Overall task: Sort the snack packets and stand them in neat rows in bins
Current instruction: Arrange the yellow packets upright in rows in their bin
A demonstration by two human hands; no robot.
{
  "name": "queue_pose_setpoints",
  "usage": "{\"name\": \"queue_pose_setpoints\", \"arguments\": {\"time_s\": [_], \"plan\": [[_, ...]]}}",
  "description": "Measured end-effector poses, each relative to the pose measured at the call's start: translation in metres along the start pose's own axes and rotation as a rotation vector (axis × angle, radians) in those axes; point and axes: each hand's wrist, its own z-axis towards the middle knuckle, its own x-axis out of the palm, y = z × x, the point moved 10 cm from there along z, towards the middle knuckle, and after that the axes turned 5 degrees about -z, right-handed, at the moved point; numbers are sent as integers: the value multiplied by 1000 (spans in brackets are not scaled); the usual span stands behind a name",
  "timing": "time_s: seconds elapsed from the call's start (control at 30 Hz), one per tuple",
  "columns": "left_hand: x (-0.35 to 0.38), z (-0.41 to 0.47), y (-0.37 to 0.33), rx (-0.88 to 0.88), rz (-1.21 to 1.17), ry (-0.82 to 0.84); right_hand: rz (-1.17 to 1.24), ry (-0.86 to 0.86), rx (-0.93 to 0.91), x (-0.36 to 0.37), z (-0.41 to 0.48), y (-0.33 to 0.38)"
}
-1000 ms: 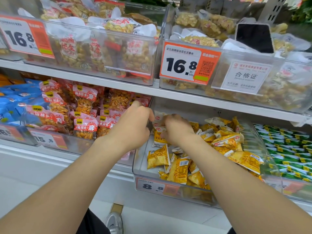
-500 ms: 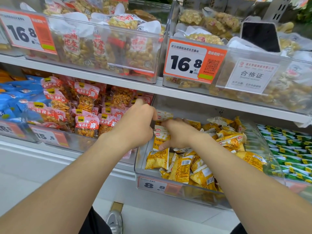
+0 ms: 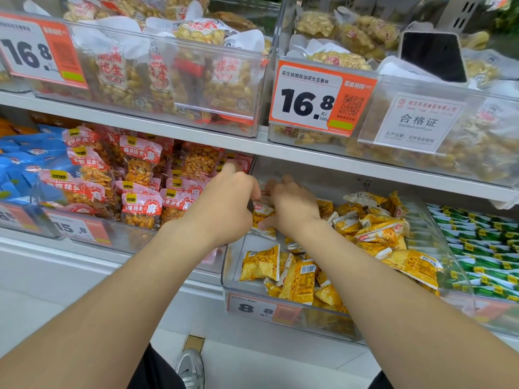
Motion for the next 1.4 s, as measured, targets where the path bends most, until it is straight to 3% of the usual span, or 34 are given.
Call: {"name": "queue_pose_setpoints", "arguments": {"time_s": [0.1, 0.2, 0.3, 0.4, 0.47, 0.67, 0.87, 1.03, 1.2, 1.3, 1.4], "plan": [[-2, -3, -3, 21, 18, -8, -12, 10, 54, -4, -4, -8], [-6, -9, -12, 55, 114, -42, 152, 82, 131, -8, -8, -23], [-11, -15, -33, 128, 177, -71, 254, 118, 22, -16, -21, -17], [5, -23, -51, 124, 182, 50, 223, 376, -147, 3, -55, 0], [32, -31, -57, 79, 255, 200, 135, 457, -200, 11, -71, 1], [85, -40, -47, -86, 340, 566, 93, 299, -143, -1, -66, -26], [88, -30, -48, -70, 345, 508, 105, 192, -46, -14, -69, -53], [76, -21, -45, -106, 110, 462, 327, -31, 52, -51, -83, -76], [57, -21, -38, -359, -497, 266, 535, -154, 201, -75, -107, -102], [53, -25, -38, -490, -851, 151, 750, -154, 261, -77, -113, -110], [54, -27, -49, -522, -1091, 203, 1099, -64, 305, -59, -118, -108]]}}
